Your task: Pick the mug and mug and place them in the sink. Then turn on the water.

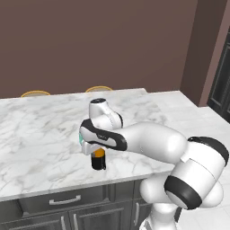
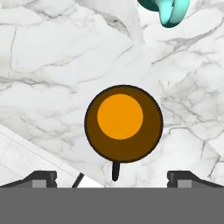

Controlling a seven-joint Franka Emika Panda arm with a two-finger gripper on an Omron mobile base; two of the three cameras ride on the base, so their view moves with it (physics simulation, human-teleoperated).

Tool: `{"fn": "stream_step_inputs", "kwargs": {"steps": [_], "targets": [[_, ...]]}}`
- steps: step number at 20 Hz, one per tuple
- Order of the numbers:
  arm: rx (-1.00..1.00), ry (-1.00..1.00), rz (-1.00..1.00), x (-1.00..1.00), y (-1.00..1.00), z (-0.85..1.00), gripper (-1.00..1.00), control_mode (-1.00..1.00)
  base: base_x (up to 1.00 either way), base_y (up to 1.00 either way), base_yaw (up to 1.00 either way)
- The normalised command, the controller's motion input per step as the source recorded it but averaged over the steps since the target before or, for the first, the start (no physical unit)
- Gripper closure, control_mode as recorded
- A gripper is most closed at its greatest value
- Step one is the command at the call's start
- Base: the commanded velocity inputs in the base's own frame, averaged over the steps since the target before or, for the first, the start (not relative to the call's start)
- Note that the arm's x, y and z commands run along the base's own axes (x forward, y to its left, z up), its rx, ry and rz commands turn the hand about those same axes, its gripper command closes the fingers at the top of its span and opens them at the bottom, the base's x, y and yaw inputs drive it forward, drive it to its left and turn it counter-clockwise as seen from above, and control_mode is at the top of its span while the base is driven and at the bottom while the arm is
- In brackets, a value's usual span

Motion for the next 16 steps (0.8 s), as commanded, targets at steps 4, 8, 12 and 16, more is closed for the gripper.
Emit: {"fn": "stream_step_inputs", "kwargs": {"steps": [4,8,12,16], "targets": [[0.00,0.00,0.00,0.00,0.00,-0.08,-1.00,-1.00,0.00,0.00,0.00],[0.00,0.00,0.00,0.00,0.00,-0.10,-1.00,-1.00,0.00,0.00,0.00],[0.00,0.00,0.00,0.00,0.00,-0.08,-1.00,-1.00,0.00,0.00,0.00],[0.00,0.00,0.00,0.00,0.00,-0.06,-1.00,-1.00,0.00,0.00,0.00]]}}
